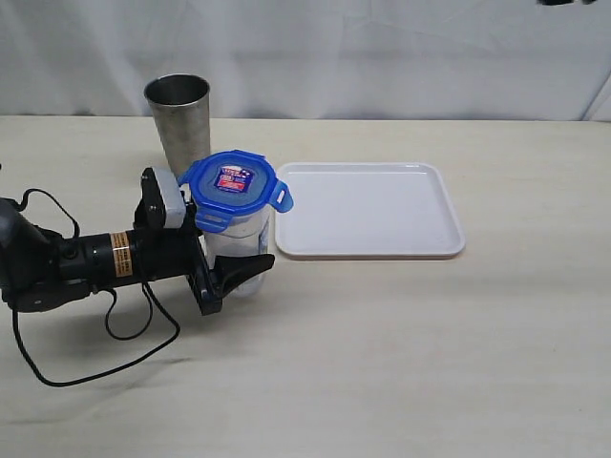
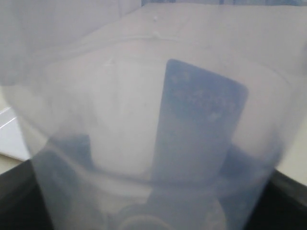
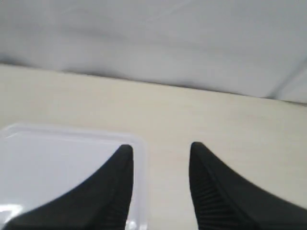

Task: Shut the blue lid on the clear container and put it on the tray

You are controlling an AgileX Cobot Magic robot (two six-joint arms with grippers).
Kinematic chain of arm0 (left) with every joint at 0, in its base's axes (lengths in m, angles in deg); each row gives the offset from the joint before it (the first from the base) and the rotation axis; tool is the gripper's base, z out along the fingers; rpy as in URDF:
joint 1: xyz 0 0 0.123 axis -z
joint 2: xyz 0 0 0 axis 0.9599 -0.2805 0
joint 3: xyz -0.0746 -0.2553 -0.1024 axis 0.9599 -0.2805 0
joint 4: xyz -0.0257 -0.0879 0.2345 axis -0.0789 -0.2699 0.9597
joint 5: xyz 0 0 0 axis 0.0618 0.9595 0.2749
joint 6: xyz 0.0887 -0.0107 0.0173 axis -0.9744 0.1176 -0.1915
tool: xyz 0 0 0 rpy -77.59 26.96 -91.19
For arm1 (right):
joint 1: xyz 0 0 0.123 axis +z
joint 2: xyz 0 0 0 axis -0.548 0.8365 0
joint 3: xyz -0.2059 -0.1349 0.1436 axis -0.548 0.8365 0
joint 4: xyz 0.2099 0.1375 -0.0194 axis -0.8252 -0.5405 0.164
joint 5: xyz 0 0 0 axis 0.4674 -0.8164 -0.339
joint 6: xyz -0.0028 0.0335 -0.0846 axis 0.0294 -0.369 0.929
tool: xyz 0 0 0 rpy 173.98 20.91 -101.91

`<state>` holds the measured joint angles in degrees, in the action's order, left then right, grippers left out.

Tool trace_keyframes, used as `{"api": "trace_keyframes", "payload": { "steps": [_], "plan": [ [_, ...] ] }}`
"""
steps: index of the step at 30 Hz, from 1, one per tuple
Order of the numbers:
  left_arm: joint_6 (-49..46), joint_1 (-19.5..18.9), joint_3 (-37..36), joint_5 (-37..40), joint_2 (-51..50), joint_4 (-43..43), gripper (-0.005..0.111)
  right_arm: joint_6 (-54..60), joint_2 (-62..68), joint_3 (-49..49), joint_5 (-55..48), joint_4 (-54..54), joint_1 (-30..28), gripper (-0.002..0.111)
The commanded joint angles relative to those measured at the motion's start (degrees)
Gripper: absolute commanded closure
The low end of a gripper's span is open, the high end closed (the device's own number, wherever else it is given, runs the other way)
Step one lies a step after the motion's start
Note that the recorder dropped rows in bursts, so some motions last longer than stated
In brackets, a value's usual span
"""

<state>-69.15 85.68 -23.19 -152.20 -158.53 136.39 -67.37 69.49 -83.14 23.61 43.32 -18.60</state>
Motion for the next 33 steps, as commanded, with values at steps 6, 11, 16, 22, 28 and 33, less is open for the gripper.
{"api": "trace_keyframes", "payload": {
  "steps": [6,11,16,22,28,33],
  "plan": [
    [-0.4,0.1,0.2,0.2,0.4,1.1,0.107,52.2,7.5,-11.1,-21.9,-68.7,0.3,0.067],
    [-1.2,0.1,0.2,0.2,0.4,4.1,0.107,47.1,16.6,-22.6,-22.7,-50.1,6.2,0.064],
    [-2.1,0.1,0.2,0.2,0.4,6.9,0.107,46.9,23.1,-28.4,-22.7,-45.0,10.2,0.065],
    [-4.7,0.1,0.2,0.2,0.5,6.8,0.107,45.9,26.7,-28.4,-22.7,-44.7,10.9,0.064],
    [-10.1,0.0,0.2,0.2,0.5,6.8,0.107,47.2,27.3,-23.1,-22.7,-44.6,11.7,0.064],
    [-9.9,0.0,0.2,0.2,0.5,6.3,0.107,49.3,27.2,-19.0,-22.7,-44.6,12.2,0.064]
  ]
}}
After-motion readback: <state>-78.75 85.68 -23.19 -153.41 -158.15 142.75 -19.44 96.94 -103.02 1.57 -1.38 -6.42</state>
